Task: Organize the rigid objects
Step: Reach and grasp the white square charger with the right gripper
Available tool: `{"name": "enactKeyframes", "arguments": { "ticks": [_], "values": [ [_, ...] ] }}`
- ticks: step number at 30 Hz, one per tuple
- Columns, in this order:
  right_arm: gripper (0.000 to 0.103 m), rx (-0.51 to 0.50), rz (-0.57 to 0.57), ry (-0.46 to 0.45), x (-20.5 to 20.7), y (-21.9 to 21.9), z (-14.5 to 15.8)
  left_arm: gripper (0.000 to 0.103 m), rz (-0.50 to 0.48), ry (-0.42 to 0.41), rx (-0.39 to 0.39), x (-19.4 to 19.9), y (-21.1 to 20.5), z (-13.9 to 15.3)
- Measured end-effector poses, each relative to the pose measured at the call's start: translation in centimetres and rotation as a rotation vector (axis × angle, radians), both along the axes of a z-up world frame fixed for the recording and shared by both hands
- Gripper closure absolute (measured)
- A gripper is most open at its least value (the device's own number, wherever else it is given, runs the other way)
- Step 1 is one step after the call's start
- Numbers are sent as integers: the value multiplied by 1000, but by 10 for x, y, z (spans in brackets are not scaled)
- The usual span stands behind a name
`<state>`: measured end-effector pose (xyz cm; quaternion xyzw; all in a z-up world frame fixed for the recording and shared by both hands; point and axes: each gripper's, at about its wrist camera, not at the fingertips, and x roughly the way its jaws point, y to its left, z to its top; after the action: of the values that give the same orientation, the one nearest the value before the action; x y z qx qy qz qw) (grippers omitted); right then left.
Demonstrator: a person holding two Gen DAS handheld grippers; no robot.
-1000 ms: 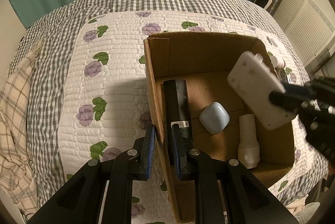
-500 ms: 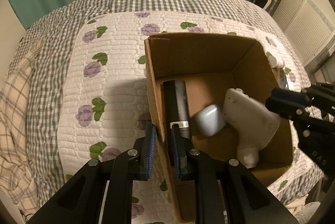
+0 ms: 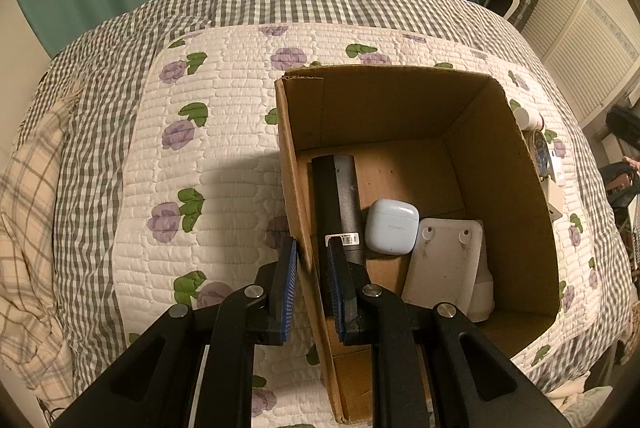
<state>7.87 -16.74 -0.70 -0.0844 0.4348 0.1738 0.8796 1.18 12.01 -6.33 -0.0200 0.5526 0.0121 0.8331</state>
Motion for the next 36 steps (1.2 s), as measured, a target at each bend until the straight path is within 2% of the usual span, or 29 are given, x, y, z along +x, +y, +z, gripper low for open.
{"name": "enactKeyframes", "arguments": {
  "ticks": [4,11,15,21,27,36],
  "values": [
    [29,-70,-74,8,6,-35,-27,88,0,0,4,0,0,-1],
    [29,-186,-157,105,6,-84,-104,88,0,1,15,1,-2,-1],
    [29,-181,-202,184,3,-104,-138,88,2,2,19,1,-3,-1],
    [29,-119,-225,246,8,-117,-161,88,4,2,17,1,-3,-1],
    [29,-127,-219,266,13,-108,-171,88,0,2,20,1,-3,-1],
    [29,-192,-218,302,28,-96,-188,88,-2,7,18,1,0,-3]
  ]
}}
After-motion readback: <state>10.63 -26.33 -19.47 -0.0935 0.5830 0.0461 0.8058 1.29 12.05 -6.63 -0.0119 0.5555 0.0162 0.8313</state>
